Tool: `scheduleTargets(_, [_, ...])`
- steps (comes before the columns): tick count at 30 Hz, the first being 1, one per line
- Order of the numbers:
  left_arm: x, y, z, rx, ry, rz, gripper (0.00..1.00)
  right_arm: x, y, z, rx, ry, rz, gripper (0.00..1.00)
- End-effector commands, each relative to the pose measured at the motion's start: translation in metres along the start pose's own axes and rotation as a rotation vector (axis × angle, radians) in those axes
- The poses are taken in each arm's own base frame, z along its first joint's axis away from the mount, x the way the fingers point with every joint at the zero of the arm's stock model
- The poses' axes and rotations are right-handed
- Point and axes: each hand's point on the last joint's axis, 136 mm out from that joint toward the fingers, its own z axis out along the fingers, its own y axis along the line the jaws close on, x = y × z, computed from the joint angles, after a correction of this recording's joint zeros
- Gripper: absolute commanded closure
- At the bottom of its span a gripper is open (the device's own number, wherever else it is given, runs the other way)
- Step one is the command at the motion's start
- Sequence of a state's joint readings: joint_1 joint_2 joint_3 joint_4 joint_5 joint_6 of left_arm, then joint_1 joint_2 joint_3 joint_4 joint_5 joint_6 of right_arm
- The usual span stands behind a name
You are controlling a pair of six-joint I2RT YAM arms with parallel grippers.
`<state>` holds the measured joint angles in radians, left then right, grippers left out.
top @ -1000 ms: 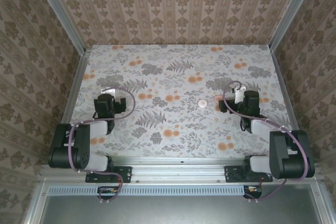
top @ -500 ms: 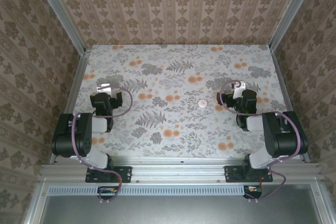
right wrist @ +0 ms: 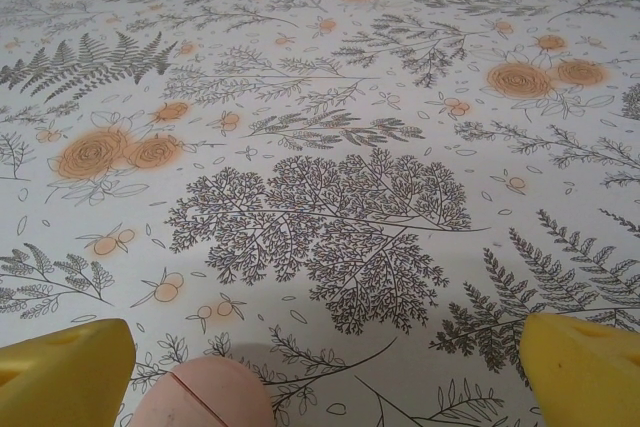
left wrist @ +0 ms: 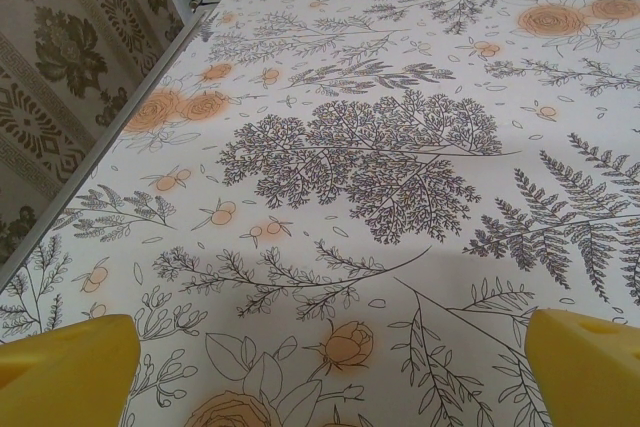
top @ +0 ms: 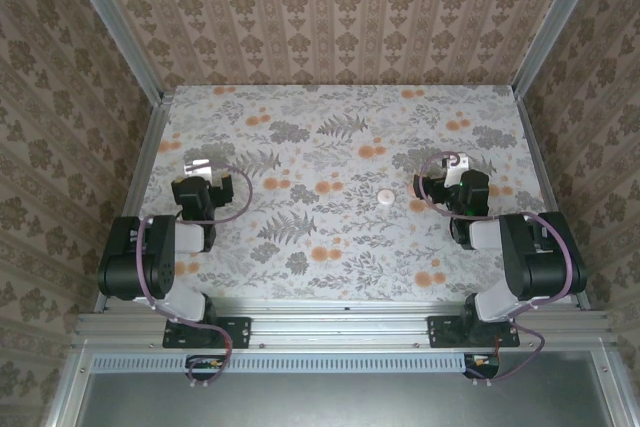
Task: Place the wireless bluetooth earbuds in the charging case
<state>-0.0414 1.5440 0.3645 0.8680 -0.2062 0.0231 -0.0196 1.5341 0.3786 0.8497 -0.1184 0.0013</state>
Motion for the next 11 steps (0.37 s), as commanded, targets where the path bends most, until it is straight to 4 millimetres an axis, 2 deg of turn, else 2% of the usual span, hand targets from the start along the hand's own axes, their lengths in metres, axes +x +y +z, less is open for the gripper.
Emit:
scheduleTargets(1, [-0.0184, -0.0026, 0.0009, 0.011, -0.052, -0.015, 0.0, -0.0168, -0.0023, 0.0013, 0.012, -0.05, 0.008, 0.0])
scheduleTargets(11, [-0.0183, -0.005, 0.0011, 0.036, -0.051, -0.014, 0.0, -0.0168, -0.0024, 0.0014, 0.012, -0.05, 0.009, 0.0])
